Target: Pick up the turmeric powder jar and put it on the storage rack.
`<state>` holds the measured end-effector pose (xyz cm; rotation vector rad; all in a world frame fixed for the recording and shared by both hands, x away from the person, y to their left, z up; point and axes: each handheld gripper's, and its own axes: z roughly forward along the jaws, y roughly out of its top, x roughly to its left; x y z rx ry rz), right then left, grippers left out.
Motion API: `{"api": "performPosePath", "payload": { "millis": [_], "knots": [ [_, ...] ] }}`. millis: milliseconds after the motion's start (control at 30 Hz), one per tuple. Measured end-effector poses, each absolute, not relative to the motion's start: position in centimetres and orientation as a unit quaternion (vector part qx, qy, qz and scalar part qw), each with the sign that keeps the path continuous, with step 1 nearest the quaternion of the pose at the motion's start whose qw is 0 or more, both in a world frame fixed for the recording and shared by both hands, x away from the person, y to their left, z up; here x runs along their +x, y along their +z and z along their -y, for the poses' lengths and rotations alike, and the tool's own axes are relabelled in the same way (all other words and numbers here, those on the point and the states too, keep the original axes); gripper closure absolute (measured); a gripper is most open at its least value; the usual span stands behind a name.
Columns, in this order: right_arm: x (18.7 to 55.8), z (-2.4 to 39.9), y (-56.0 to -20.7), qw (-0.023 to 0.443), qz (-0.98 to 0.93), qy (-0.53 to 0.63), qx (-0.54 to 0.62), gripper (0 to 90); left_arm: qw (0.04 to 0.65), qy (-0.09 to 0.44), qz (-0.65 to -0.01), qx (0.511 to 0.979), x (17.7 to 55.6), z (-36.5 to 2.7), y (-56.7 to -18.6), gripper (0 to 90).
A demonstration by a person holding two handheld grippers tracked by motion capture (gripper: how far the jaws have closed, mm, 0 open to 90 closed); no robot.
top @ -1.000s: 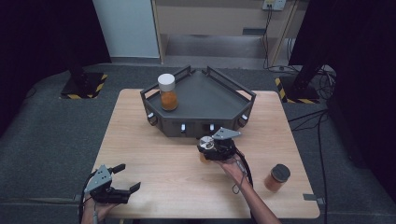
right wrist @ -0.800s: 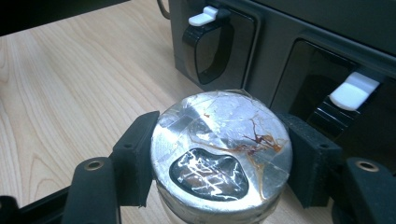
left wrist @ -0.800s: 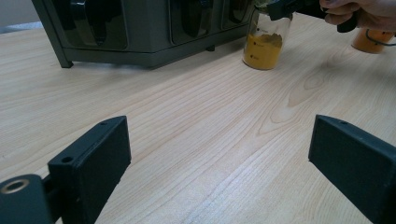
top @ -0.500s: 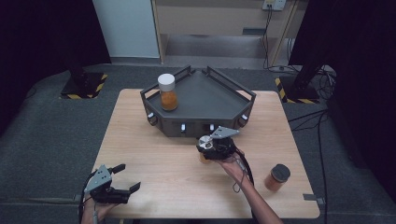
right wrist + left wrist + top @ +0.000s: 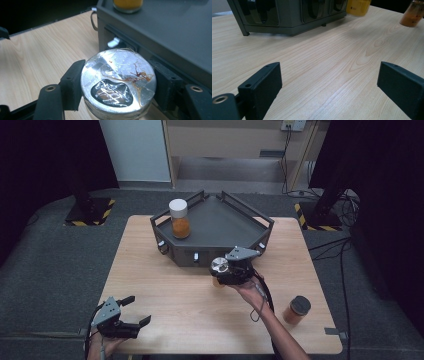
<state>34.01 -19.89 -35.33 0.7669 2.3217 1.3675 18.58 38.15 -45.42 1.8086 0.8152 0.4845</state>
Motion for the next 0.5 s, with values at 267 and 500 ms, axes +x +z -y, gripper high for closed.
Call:
{"api": "performPosePath", "payload": {
  "millis": [267, 500],
  "knots": [
    [34.3, 19.7, -32.9, 0.169, -0.813, 0.483, 0.277, 34.8, 0.522, 0.202, -0.339, 0.756, 18.6, -38.1, -45.4, 4.9],
    [34.8, 19.6, -30.7, 0.174, -0.812, 0.482, 0.280, 34.8, 0.523, 0.202, -0.338, 0.756, 18.6, -38.1, -45.4, 5.1]
  ]
}}
